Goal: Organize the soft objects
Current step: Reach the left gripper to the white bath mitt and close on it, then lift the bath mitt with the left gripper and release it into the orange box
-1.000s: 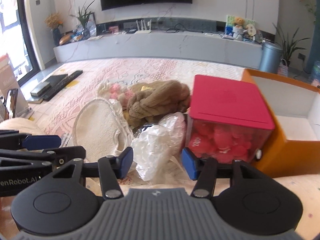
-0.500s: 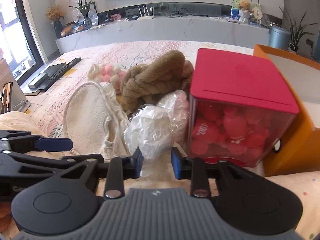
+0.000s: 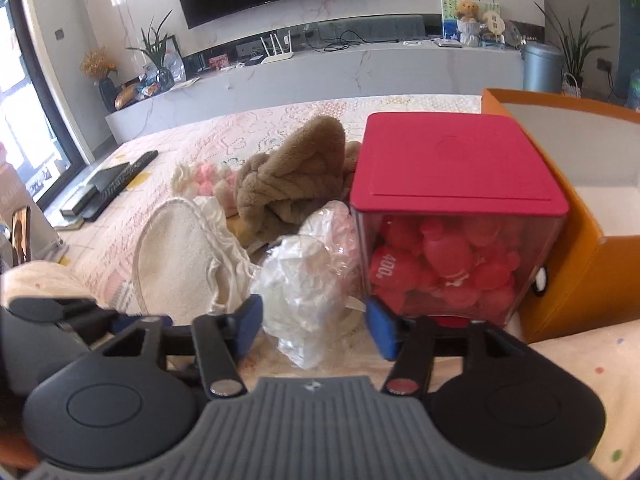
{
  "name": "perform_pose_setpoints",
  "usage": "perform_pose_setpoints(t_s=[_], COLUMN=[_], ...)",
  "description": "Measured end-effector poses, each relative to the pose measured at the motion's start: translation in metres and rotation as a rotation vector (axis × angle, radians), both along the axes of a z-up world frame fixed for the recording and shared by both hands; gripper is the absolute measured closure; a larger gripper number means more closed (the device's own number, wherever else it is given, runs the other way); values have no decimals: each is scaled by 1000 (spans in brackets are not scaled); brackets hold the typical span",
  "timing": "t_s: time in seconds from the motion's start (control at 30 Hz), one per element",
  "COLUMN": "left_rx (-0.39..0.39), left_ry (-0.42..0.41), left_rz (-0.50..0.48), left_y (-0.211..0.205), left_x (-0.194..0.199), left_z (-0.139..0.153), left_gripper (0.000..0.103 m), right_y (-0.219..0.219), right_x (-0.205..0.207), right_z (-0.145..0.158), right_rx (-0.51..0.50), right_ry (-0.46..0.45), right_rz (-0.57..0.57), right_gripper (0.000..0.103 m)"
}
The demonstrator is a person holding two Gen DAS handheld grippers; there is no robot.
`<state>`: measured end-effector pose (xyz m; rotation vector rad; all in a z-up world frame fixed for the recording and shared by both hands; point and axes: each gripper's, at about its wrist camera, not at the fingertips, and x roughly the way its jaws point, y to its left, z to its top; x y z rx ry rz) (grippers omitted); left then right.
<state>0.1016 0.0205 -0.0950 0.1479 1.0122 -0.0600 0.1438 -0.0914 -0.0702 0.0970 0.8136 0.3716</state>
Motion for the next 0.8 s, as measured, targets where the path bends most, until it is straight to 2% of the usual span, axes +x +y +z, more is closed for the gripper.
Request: perform_pose_setpoints(t_s=[0.1,0.17,0.2,0.27,0.37,0.43,0.53,0.8], left_rx=[17,20,12,10,6,-6,-32,-132], left_ry=[17,29,29,23,12,-4,-52,-173], left_rz=[32,62,63,58,52,62,79,123], left_y=[0,2,3,4,3,5,8,17], left_x=[3,5,5,4,1,-2,-12,-36], left_z=[-3,-5,-4,-4,-3,0,8,35], left_gripper=[28,41,44,61,78,85,90,92], right_y=[10,11,11,11,12,12,13,13], right_x=[6,9,9,6,2,-1,-8,-28], right_z=[-6,-12,-13,-14,-13,-13,-8,12], right_rx=[-42,-39,-32,-41,-54,-61,-79,-92], right_ry=[1,20,29,23,10,0,-27,-97], right_rz=[4,6,9,15,26,31,41,79], right_gripper=[40,49,55,62,69,72,74,74])
